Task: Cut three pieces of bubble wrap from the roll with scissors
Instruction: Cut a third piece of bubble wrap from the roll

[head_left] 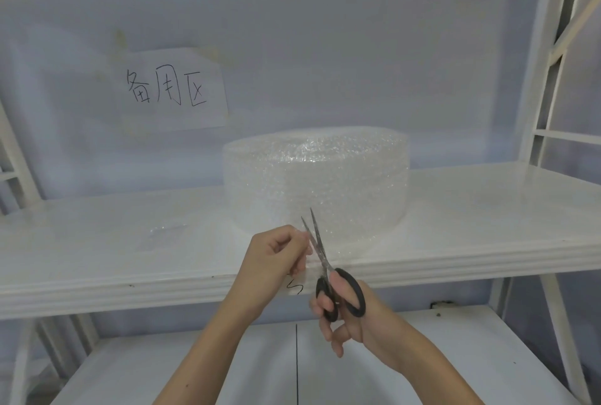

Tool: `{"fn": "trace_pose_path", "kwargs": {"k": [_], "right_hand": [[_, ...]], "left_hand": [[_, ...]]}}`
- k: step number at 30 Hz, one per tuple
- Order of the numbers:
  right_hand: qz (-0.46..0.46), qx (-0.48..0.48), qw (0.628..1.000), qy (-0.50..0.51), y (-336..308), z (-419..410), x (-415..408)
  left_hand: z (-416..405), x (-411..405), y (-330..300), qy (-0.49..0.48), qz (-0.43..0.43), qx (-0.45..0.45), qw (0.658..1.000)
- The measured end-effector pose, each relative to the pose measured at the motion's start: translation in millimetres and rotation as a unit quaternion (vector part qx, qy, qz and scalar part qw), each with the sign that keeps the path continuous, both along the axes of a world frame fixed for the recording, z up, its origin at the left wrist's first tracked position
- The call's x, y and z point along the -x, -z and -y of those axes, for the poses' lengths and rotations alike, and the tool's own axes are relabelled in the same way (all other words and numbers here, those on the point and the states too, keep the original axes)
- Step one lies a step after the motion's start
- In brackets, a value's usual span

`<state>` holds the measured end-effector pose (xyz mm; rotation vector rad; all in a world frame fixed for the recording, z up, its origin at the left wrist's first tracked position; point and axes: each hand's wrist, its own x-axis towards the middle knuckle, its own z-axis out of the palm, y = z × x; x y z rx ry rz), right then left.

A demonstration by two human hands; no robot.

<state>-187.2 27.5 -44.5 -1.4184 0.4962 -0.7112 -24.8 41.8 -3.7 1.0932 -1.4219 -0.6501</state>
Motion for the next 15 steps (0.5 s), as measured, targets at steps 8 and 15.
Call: {"fn": "trace_pose_path", "kwargs": {"k": [8,15], "right_hand": [[0.015,0.037,0.998,0.04,-3.0,1.1,-7.5],[-0.016,0.065,0.996,0.06,0.0,2.7,-4.3]], "left_hand": [[-1.5,-4.8,-0.4,0.02,0.0,0.007,1.0],[-0.1,-5.2,-0.5,0.033,0.009,0.004,0.999]]}}
